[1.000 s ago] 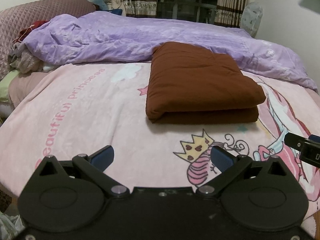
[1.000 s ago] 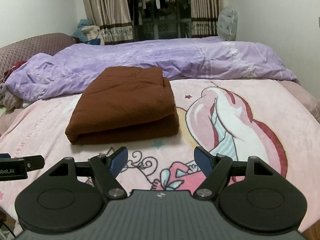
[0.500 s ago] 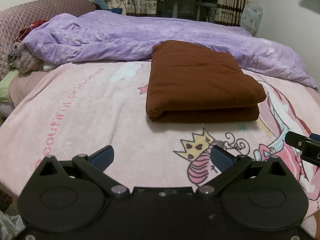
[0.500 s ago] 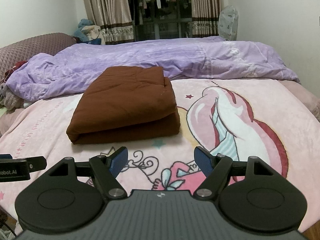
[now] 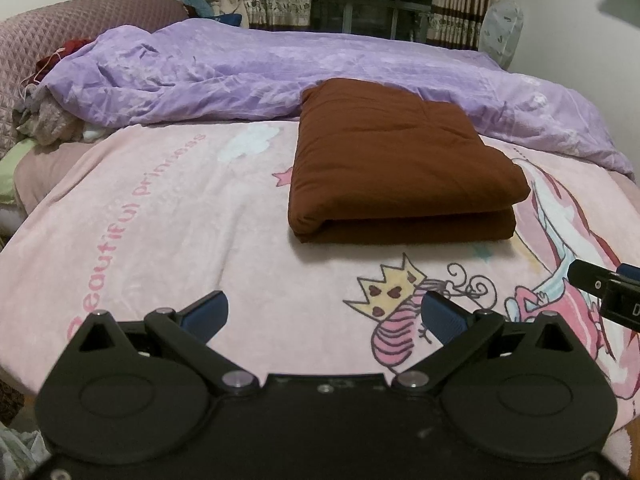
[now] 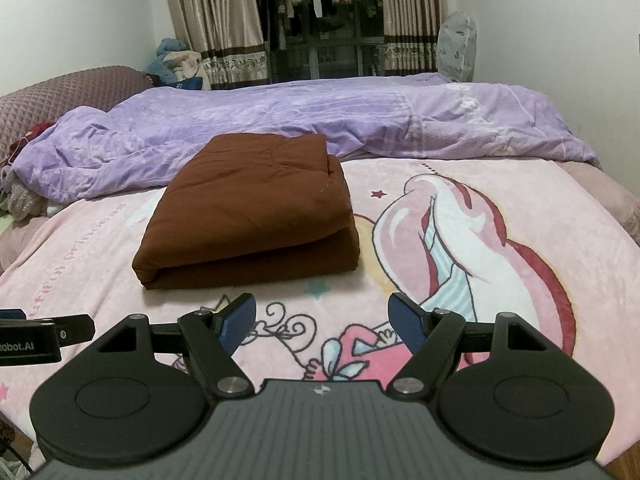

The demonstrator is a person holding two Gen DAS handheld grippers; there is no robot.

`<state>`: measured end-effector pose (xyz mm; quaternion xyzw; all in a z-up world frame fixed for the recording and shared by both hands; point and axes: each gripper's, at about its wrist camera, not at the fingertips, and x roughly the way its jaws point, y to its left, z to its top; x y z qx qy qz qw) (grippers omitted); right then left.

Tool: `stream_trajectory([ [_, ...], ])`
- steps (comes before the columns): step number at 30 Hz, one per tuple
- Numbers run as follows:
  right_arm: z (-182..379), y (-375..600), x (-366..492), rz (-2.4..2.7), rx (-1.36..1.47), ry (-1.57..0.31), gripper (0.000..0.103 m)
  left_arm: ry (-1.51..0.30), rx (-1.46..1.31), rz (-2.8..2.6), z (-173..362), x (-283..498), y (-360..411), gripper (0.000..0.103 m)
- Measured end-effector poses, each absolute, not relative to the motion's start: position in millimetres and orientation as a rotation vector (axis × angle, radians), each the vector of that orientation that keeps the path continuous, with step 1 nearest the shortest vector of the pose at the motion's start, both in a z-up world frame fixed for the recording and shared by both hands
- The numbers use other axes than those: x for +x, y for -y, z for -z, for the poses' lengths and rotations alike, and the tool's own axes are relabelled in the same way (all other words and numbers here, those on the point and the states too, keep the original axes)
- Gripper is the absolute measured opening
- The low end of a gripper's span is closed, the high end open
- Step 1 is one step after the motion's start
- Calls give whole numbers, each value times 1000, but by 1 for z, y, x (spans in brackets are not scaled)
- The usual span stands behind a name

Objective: Fold large clothes

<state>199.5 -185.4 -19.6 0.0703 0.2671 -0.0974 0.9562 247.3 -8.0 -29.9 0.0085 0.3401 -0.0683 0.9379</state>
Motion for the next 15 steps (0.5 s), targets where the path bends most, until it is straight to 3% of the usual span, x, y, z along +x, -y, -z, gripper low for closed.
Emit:
stream_trajectory([
  [15, 23, 181, 201, 195, 142, -549, 88, -696, 27, 149, 33, 250, 9, 103],
])
